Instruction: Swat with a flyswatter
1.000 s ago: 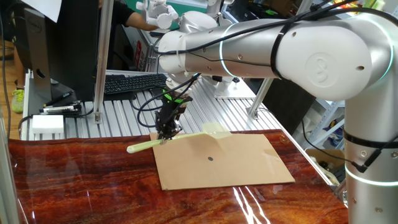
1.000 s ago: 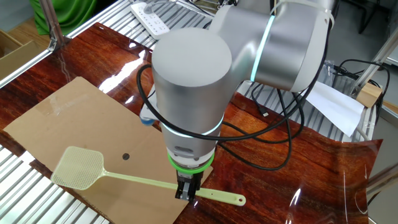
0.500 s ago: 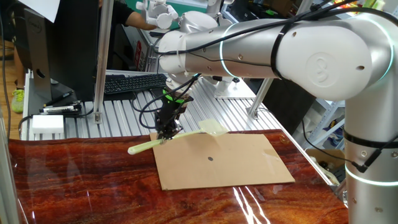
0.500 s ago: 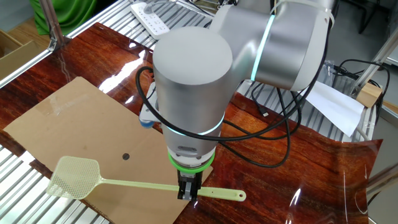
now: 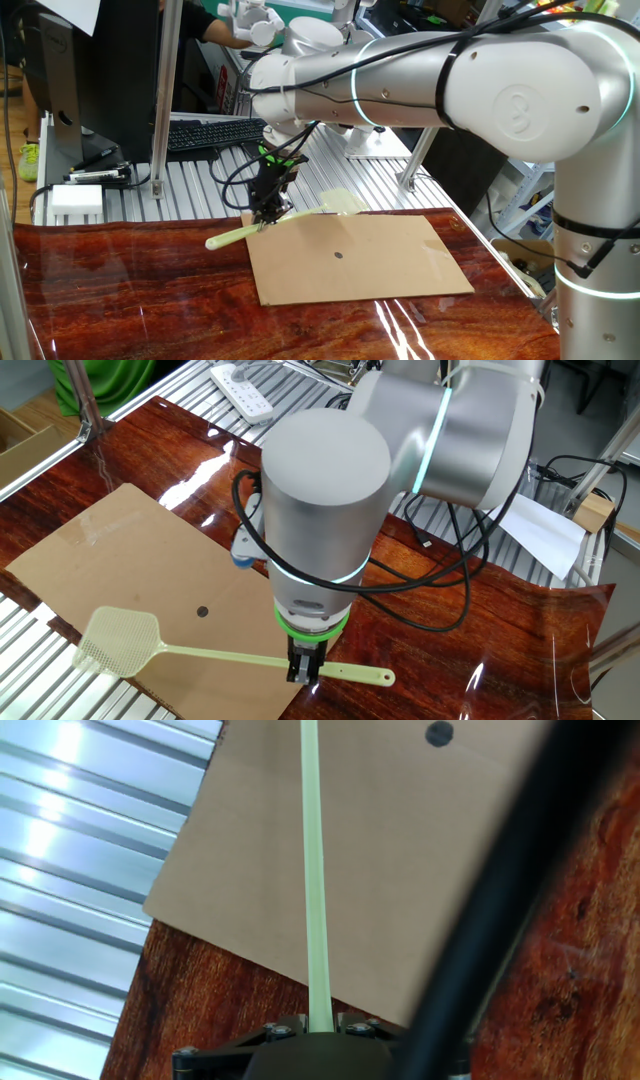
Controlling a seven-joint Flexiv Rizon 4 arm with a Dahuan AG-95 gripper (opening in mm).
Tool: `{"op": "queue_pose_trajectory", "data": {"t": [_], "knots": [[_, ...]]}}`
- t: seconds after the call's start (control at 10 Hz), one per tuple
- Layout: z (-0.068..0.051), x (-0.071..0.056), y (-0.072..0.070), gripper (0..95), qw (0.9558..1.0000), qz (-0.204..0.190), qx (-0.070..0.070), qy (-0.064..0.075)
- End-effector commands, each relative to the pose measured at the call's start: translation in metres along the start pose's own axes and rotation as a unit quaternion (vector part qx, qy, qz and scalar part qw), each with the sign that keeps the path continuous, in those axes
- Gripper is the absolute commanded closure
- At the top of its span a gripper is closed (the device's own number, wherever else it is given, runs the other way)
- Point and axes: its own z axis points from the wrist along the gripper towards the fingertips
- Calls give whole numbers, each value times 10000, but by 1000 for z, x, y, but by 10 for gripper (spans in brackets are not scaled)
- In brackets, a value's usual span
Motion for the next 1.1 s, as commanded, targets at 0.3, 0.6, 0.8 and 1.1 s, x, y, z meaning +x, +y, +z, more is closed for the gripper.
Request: {"op": "queue_pose_trajectory", "data": {"t": [0.3,0.6,0.8,1.1], "knots": [[1,0,1,950,9998,106,28,-158],[1,0,1,950,9990,380,14,-224],[1,0,1,950,9984,517,22,-226],[4,-1,4,950,9971,736,12,-199]]}}
